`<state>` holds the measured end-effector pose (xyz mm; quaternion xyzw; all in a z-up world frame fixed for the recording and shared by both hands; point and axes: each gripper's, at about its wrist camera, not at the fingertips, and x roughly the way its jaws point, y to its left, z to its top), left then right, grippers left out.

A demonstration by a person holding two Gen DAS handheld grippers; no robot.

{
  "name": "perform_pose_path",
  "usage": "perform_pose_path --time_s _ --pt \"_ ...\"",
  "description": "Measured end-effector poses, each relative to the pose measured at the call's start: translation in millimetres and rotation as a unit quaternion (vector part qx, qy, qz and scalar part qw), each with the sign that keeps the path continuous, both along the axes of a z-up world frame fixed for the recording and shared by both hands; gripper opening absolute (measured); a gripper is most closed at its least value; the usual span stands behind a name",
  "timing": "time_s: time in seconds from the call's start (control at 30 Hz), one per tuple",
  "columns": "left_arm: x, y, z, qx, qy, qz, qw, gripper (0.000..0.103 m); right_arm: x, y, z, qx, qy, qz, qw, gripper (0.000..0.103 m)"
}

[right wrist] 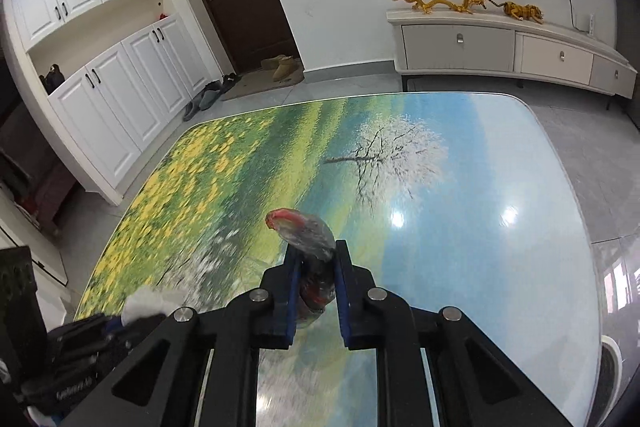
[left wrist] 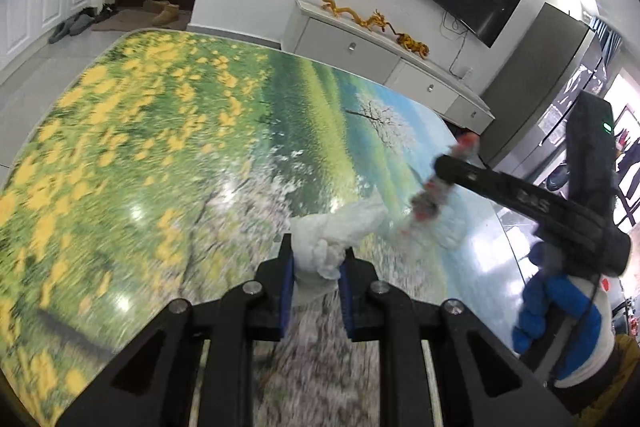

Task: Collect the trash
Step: 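Carry tissue and red-clear plastic item over the bin with both grippers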

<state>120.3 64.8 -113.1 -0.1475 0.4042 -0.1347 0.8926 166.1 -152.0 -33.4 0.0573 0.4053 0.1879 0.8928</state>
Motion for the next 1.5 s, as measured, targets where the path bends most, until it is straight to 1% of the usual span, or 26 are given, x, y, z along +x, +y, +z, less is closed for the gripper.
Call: perform_pose_path --time_s 0.1,0.23,0.4,0.57,0.77,0.87,1.1,1.23,1.5 --pt "-14 -1 7 0.01 -0.002 0.006 0.9999 0.018 -27 2 10 -0.005 -0.006 0.007 1.0 0.015" --pt "-44 0 12 0.021 -0.006 0.008 0.9997 0.018 -61 5 15 -0.016 -0.008 0.015 1.0 0.015" --pt "-73 1 9 0.032 0.002 0.008 0.9994 0.018 -101 4 14 -0.026 -0.008 0.016 1.0 0.015" --pt "-95 4 10 0.039 0.008 0.015 0.9991 0.018 -126 -2 18 -0.02 -0.01 0.012 1.0 0.015" --pt "-110 0 17 0.056 0.0 0.025 0.9981 0.018 -143 3 17 -0.018 -0.007 0.022 1.0 0.015" --pt "-117 -4 20 0.075 -0.003 0.03 0.9968 0.018 -150 3 19 -0.027 -0.014 0.023 0.999 0.015" --pt "-129 -16 31 0.142 -0.024 0.046 0.9885 0.018 -151 -32 19 -0.032 -0.021 -0.017 0.999 0.015" --pt "-130 -30 38 0.179 -0.038 0.043 0.9822 0.018 -152 -51 16 -0.028 -0.021 -0.037 0.999 0.015" --pt "-125 -55 44 0.217 -0.048 0.026 0.9747 0.018 -155 -88 10 -0.024 -0.023 -0.074 0.997 0.015"
